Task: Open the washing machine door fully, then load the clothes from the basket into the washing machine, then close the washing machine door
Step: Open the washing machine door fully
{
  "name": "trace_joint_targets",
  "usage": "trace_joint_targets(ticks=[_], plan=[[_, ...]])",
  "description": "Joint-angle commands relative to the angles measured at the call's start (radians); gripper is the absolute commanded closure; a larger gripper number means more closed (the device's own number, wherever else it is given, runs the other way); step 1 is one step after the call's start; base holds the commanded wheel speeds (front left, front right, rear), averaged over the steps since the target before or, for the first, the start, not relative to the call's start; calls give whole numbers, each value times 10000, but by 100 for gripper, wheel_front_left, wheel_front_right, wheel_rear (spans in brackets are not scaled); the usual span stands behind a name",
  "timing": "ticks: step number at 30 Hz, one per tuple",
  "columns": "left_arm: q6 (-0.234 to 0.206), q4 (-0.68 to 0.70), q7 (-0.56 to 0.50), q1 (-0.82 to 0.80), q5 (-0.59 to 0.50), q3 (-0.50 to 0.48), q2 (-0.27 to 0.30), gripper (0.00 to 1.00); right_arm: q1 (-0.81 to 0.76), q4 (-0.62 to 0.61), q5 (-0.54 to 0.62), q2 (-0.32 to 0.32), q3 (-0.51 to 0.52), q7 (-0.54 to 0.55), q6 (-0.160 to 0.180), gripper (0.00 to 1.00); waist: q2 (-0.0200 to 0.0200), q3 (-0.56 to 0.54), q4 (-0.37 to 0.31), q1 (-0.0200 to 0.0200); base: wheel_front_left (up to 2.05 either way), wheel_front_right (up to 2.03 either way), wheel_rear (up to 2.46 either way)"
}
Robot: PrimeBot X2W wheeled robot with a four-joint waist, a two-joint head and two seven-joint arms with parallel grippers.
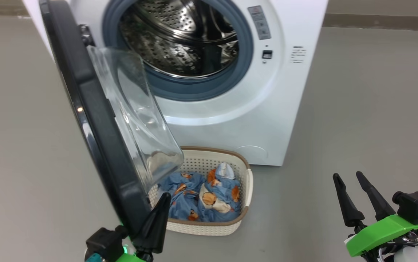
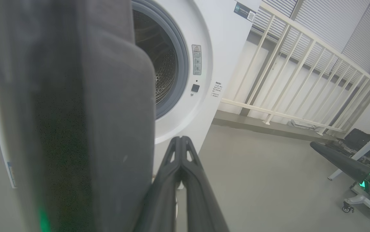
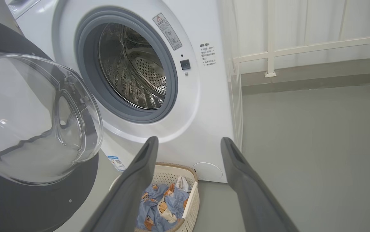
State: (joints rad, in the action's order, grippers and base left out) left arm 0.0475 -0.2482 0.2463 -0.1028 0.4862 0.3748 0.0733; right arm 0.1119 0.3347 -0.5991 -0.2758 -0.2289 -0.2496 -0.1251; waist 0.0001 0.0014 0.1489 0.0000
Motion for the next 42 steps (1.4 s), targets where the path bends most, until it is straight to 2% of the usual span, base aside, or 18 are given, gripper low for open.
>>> trace_joint_targets(ticks=[1,17,21,33,42], plan=[[-261,236,27,-154,108,-646,384,100,142,-168,-7,-121,-197,-122,-56,0,-1,3,288,0,0,0,0],[-743,634,-149,-4,231,-1076,818,100,181,-200,6,21,-151,-122,-56,0,-1,200,1220,0,0,0,0],[-1013,747,-216,-12,266,-1345,990,100,205,-228,4,24,-103,-122,-56,0,-1,316,1432,0,0,0,0],[-1691,649,-654,-194,595,-2495,1882,100,352,-313,-14,62,-52,-122,-56,0,-1,710,1947,0,0,0,0],[-1731,133,-960,-958,818,-3003,2491,100,570,-341,-51,29,-85,-122,-56,0,-1,1103,2356,0,0,0,0]])
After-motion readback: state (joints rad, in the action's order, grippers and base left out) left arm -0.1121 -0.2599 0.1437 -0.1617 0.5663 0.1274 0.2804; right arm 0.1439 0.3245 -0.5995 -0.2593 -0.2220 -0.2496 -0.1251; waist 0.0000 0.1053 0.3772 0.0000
